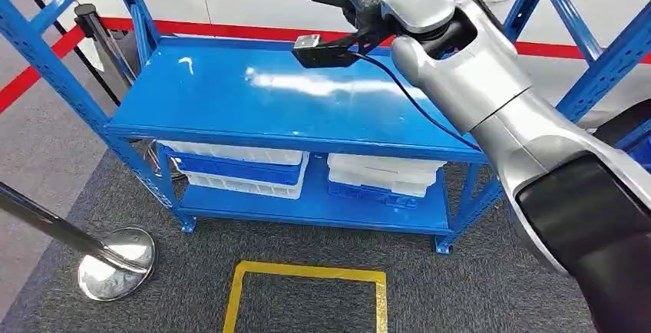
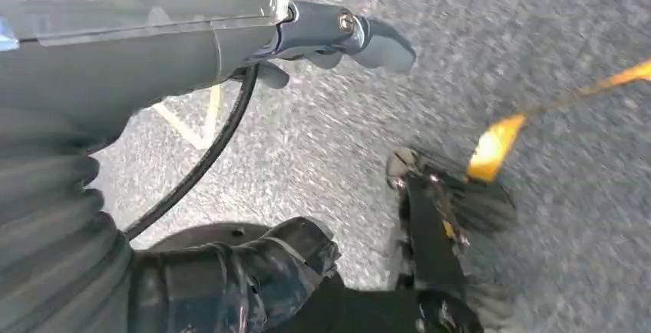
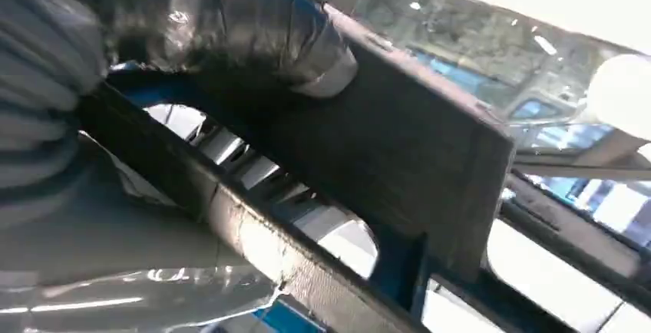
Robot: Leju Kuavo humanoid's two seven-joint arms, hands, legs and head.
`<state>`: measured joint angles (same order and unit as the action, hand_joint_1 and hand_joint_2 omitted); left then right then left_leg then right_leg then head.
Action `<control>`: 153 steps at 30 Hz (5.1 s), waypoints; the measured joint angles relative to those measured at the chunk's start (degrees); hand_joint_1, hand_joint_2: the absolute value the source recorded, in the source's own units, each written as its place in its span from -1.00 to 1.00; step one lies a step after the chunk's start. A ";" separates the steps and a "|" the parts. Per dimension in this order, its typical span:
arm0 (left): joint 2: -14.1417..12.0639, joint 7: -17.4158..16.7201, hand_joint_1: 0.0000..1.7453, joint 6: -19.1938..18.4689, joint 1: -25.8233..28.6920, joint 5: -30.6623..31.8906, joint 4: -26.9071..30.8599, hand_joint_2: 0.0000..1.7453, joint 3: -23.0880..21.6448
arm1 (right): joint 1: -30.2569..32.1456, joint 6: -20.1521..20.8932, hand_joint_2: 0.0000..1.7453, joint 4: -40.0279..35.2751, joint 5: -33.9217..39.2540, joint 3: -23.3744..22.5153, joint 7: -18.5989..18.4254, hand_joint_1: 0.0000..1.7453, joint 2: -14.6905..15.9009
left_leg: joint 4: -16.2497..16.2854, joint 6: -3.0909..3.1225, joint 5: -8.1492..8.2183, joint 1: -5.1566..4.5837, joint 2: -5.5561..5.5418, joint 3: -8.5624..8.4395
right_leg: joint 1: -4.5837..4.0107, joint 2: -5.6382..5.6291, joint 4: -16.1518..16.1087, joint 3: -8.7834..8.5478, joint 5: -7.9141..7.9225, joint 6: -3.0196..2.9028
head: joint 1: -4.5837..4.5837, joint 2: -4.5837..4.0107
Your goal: Take the parts from the cabinet and place them on the table.
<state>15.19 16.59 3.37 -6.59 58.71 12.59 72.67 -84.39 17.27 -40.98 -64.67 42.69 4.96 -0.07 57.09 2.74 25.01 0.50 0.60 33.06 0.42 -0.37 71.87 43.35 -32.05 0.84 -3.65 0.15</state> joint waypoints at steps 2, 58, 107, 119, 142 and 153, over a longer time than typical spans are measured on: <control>0.00 0.00 -1.00 0.00 -0.03 0.00 -0.02 1.00 0.02 | 0.04 0.04 1.00 0.29 0.04 0.20 0.02 1.00 0.04 | 0.40 -0.19 -1.12 0.17 0.03 1.78 | 0.61 0.08 4.19 -0.38 0.57 0.55 | 0.00 0.00; 0.02 0.52 -1.00 0.44 0.09 0.50 0.00 1.00 0.15 | -1.24 0.28 1.00 2.54 1.77 1.97 -0.94 1.00 0.07 | 1.90 -1.23 0.69 0.61 -0.16 0.66 | 0.33 0.39 -10.18 -4.98 7.01 -0.03 | 0.02 0.00; 0.24 2.25 -1.00 1.38 0.13 0.98 0.00 1.00 0.15 | -1.09 0.74 1.00 1.75 1.81 2.43 -1.44 1.00 1.11 | 15.80 -3.94 6.85 0.47 -0.67 10.54 | 0.23 1.07 -13.35 -9.59 6.75 -2.94 | -0.09 0.00; 0.13 1.57 -1.00 0.90 -0.03 0.59 0.00 1.00 0.15 | -0.37 0.98 1.00 1.25 1.81 2.49 -1.49 1.00 1.81 | 2.67 -1.66 1.18 0.89 -0.62 1.06 | 0.62 0.81 -9.20 -4.76 5.92 0.09 | -0.04 0.00; 0.33 1.38 -1.00 0.87 -0.01 0.61 0.00 1.00 0.15 | -0.63 1.03 1.00 0.94 1.77 2.64 -1.49 1.00 1.44 | 11.85 -3.96 5.41 0.78 -0.78 10.00 | 0.01 1.24 -14.63 -10.23 7.27 -3.05 | -0.09 0.00; 0.11 0.44 -1.00 1.25 -0.34 0.70 -0.02 1.00 0.15 | -0.75 0.81 1.00 2.21 1.77 2.93 -1.16 1.00 1.05 | 1.55 -2.08 1.37 1.17 -0.64 -0.22 | 0.38 0.78 -10.32 -2.51 8.13 0.43 | -0.04 0.00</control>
<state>15.30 17.03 4.61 -6.93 59.41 12.57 72.83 -85.13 18.08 -38.77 -62.90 45.62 3.80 0.98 58.64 0.66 26.38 1.67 -0.04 32.85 0.80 0.40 61.55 40.84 -23.92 1.27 -3.69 0.15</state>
